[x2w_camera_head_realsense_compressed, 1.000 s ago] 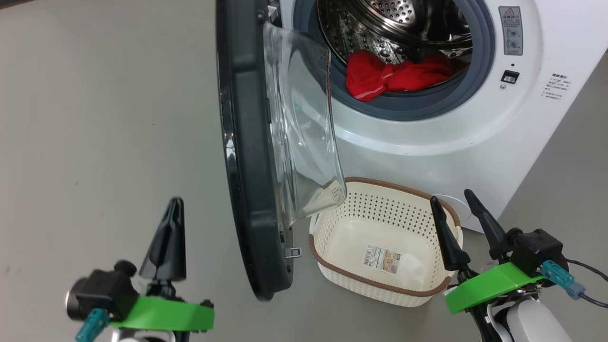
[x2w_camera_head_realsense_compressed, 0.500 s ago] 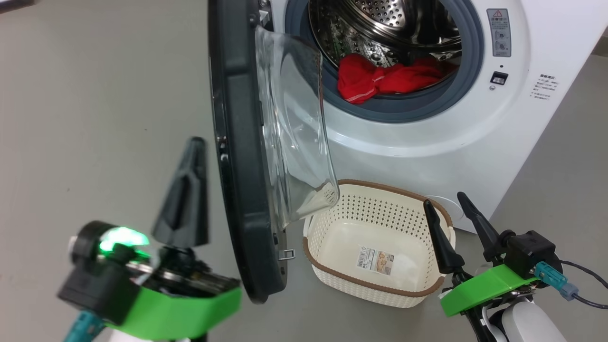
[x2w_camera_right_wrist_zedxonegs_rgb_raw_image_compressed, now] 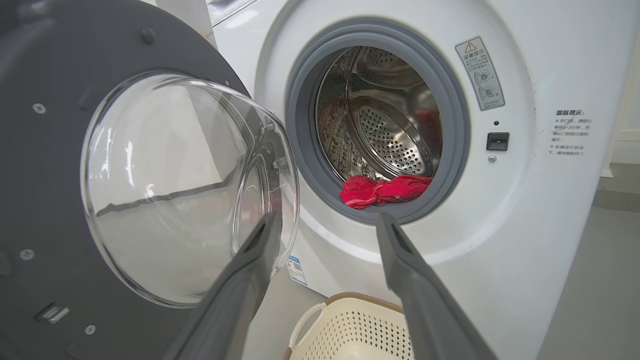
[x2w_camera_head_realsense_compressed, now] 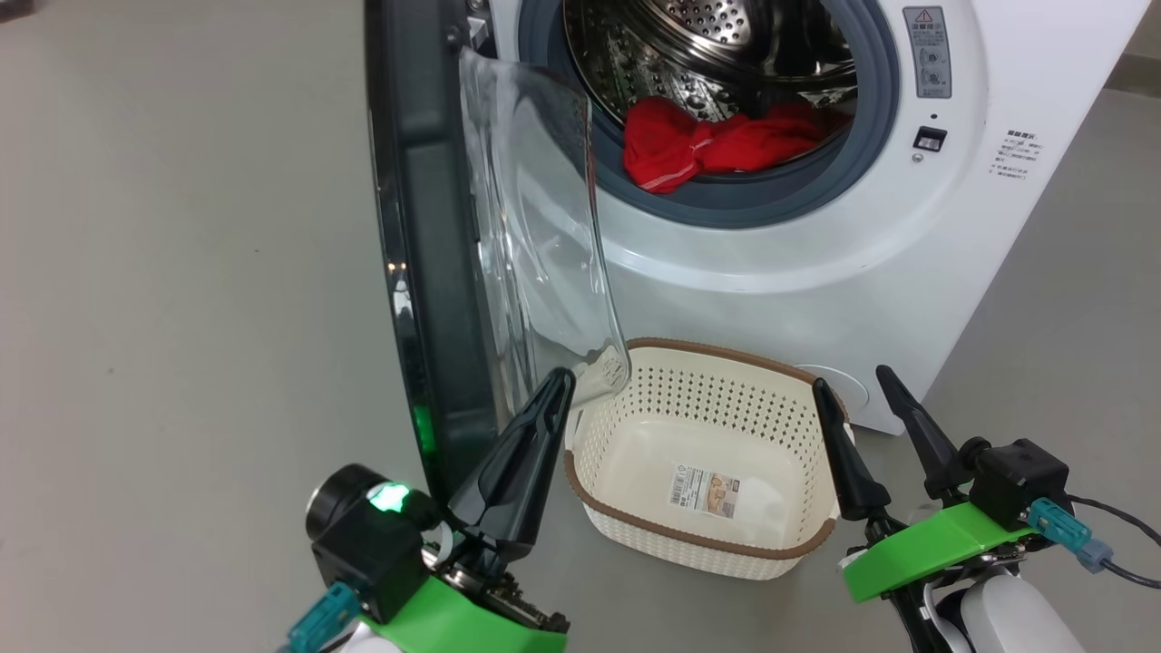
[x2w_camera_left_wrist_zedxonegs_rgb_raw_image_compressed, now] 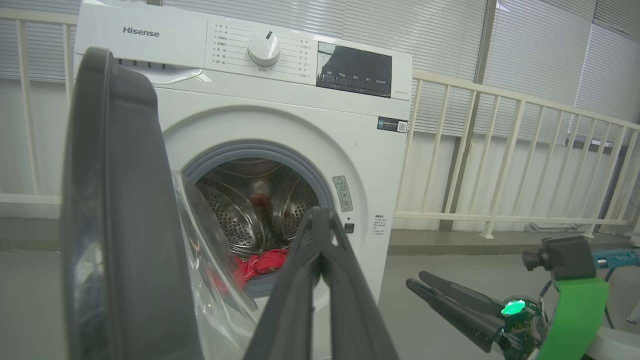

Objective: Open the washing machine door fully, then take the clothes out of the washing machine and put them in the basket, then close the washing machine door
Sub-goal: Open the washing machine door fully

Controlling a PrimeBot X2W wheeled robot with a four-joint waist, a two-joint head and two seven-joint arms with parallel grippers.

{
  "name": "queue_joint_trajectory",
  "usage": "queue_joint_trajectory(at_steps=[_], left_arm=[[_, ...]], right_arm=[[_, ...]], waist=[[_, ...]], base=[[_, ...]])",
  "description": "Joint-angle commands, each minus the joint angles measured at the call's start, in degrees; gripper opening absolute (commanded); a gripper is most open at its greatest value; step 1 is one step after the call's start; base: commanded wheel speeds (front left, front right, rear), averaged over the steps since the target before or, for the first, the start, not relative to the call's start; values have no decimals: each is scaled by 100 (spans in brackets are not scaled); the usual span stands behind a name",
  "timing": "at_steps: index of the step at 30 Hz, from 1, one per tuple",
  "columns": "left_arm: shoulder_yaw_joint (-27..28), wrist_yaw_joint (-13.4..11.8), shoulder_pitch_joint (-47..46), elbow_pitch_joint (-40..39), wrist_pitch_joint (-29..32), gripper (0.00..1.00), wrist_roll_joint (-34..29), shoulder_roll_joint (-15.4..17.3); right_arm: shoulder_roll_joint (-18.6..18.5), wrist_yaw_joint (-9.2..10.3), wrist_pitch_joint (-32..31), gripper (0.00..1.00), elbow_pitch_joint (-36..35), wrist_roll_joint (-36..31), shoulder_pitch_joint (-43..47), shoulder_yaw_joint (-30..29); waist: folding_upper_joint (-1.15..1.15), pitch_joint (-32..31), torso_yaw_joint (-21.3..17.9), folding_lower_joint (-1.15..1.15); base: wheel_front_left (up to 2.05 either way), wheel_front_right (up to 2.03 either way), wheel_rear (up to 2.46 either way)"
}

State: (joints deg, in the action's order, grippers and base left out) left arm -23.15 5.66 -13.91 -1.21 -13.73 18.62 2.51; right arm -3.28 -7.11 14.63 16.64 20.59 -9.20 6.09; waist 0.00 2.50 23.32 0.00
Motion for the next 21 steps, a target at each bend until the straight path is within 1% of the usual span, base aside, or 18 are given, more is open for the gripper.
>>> queue_joint_trajectory(at_steps=[1,4,8,14,18,21], left_arm=[[151,60,-24,-3,28,0,79,63],[148,59,-16,226,110,0,145,89],[176,-4,-12,478,250,0,192,104],[365,-293,-57,758,321,0,251,102],[519,-488,-83,873,355,0,248,156],[601,-564,-78,901,359,0,272,197]], right_arm=[[14,-37,37,100,-160,6,-128,94],[16,-37,37,100,-172,6,-140,74],[17,-37,37,100,-179,4,-155,57],[19,-37,37,100,-204,3,-170,49],[21,-37,37,100,-260,2,-190,36],[22,-37,37,100,-283,-9,-183,30]], waist=[[0,24,-16,0],[0,49,-22,0],[0,72,-21,0],[0,106,1,0],[0,125,7,0],[0,127,19,0]], base=[[0,0,0],[0,0,0],[0,0,0],[0,0,0],[0,0,0],[0,0,0]])
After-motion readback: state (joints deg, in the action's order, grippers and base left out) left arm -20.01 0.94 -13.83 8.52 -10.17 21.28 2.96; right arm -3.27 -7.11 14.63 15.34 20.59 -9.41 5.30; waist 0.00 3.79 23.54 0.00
